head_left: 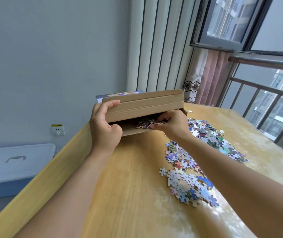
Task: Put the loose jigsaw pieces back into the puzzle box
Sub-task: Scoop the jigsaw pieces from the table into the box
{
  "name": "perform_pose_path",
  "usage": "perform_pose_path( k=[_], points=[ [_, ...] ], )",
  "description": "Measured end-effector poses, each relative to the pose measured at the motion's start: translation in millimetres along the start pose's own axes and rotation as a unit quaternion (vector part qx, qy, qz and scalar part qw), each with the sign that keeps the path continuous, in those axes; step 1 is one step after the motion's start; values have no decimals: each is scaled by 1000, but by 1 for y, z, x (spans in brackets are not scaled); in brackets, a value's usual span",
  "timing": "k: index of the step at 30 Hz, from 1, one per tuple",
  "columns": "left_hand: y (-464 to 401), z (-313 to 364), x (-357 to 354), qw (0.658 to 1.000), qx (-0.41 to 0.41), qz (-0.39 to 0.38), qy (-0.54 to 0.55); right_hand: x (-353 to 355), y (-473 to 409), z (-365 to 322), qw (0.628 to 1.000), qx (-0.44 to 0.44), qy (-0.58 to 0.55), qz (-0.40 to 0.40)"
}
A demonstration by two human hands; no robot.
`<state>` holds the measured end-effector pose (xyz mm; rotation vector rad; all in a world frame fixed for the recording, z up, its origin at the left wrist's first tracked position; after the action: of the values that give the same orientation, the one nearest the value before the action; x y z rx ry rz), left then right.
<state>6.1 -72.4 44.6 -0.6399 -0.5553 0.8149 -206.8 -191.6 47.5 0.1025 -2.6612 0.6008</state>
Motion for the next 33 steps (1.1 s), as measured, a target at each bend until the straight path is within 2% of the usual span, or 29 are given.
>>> perform_pose_path(
  k=[5,7,10,13,16,18,21,23,26,33],
  points=[
    [3,1,-1,1000,17,-2,6,3,9,4,998,12,-27,53],
    [3,2,0,1000,18,1,8,4,11,5,998,35,-31,49],
    [2,5,1,1000,12,6,8,5,13,5,996,86,-14,9],
    [2,5,1,1000,9,5,10,1,18,2,978,174,95,-64],
    [2,6,0,1000,-5,-1,4,-7,24,-3,944,206,209,-149],
    [2,6,0,1000,-7,-3,3,-9,28,-11,938,212,225,-159],
    [2,7,2,1000,2,2,3,-5,39,-26,939,251,199,-126],
    [2,7,2,1000,10,2,3,-9,48,-29,925,266,223,-154],
    [3,9,3,1000,0,2,-4,-18,55,-26,909,238,266,-214],
    [3,8,3,1000,-7,9,-6,-29,24,-9,907,85,289,-294]
  ],
)
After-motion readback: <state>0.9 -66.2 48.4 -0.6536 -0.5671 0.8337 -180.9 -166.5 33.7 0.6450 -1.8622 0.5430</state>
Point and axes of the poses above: each hand's wrist, its own y-axis away from the middle knuckle, its own x-axis out of the back of the hand, z = x × y, the point moved 5 cm from there along -y, towards the middle knuckle, and after that the axes turned 14 degrees about -y, right-handed, at the moved point
